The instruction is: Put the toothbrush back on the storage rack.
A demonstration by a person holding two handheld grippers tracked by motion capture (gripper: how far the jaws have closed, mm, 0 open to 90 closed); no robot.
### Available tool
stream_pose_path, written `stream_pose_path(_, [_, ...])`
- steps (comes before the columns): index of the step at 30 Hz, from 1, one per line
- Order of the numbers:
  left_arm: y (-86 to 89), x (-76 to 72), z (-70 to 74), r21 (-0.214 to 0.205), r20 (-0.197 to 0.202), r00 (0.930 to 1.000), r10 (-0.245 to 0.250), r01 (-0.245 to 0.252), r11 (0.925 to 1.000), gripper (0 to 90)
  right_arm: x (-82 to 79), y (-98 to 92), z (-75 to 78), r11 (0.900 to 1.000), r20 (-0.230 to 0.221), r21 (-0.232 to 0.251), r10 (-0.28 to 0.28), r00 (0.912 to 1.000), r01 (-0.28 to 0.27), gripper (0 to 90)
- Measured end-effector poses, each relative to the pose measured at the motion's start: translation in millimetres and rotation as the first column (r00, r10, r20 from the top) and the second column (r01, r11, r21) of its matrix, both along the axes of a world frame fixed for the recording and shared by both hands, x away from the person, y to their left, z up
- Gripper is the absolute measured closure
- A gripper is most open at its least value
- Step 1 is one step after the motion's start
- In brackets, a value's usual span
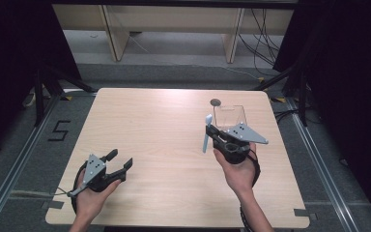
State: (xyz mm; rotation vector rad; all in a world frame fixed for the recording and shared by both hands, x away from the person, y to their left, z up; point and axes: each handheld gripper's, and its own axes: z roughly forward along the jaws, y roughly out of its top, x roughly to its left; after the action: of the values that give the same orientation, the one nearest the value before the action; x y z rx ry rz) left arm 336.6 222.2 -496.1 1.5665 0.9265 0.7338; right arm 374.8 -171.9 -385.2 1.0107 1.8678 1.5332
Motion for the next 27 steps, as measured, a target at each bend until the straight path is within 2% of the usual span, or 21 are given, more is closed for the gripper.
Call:
stream_pose_path(2, [0.2, 0.5, -1.7, -0.003, 0.009, 0.9999, -0.007, 0.007, 1.0, 31.8, 0.6, -4.3, 1.5, 0.9999, 0.017, -0.011, -0.012, 0.9998, 0.012, 86.1])
stream_pose_path(5, [0.9, 0.7, -3.1, -0.008, 0.017, 0.9999, -0.003, 0.003, 1.0, 31.6, 0.5, -10.8, 4.2, 0.9996, 0.012, -0.005, -0.028, 0.9995, 0.028, 86.1])
stream_pose_path(6, [1.2, -0.6, -2.8, 0.0, 0.005, 1.0, 0.008, -0.008, 1.0, 31.2, 1.2, -13.1, 5.1, 0.9995, 0.013, 0.006, -0.031, 0.9994, 0.031, 86.1])
stream_pose_path(7, [1.3, -0.9, -3.1, 0.001, 0.003, 0.9999, 0.01, -0.01, 0.9999, 30.8, 2.3, -15.8, 6.4, 0.9995, 0.026, -0.004, -0.032, 0.9991, 0.032, 86.1])
stream_pose_path(8, [1.4, -1.1, -3.4, 0.001, 0.001, 0.9999, 0.011, -0.011, 0.9999, 30.5, 0.9, -17.0, 7.9, 0.9988, 0.009, 0.002, -0.048, 0.9988, 0.048, 86.1])
stream_pose_path(13, [2.1, -1.1, -4.6, -0.003, 0.0, 0.9999, 0.013, -0.013, 0.9999, 30.4, 4.0, -26.1, 13.3, 0.9979, 0.019, 0.006, -0.064, 0.9978, 0.064, 86.1])
stream_pose_path(15, [2.1, -1.1, -4.7, -0.004, 0.0, 0.9999, 0.014, -0.014, 0.9999, 30.4, 4.7, -30.0, 14.6, 0.9961, 0.015, 0.004, -0.088, 0.996, 0.088, 86.1])
stream_pose_path(20, [2.9, -1.5, -4.7, -0.006, 0.003, 0.9998, 0.02, -0.02, 0.9998, 30.5, 8.8, -40.5, 17.5, 0.9941, 0.034, -0.003, -0.108, 0.9935, 0.108, 86.1])
stream_pose_path(21, [3.1, -1.6, -4.8, -0.011, 0.003, 0.9997, 0.022, -0.022, 0.9997, 30.5, 8.1, -41.8, 18.5, 0.9933, 0.017, 0.005, -0.115, 0.9932, 0.115, 86.1])
stream_pose_path(22, [3.0, -0.3, -5.5, -0.022, 0.016, 0.9998, 0.015, -0.014, 0.9997, 30.5, 8.9, -44.3, 19.5, 0.9929, 0.022, 0.011, -0.119, 0.9927, 0.118, 86.1])
stream_pose_path(24, [3.3, -0.3, -5.6, -0.023, 0.015, 0.9998, 0.016, -0.016, 0.9996, 30.5, 9.6, -49.3, 21.9, 0.9907, 0.032, 0.002, -0.136, 0.9902, 0.136, 86.1])
stream_pose_path(26, [3.7, -0.4, -5.7, -0.02, 0.016, 0.9997, 0.018, -0.017, 0.9996, 30.7, 10.0, -52.8, 23.7, 0.9896, 0.023, 0.021, -0.143, 0.9895, 0.142, 86.1])
stream_pose_path(27, [3.8, -0.4, -5.8, -0.02, 0.016, 0.9997, 0.018, -0.017, 0.9997, 30.7, 9.6, -55.6, 24.9, 0.9877, 0.032, 0.014, -0.156, 0.9872, 0.156, 86.1])
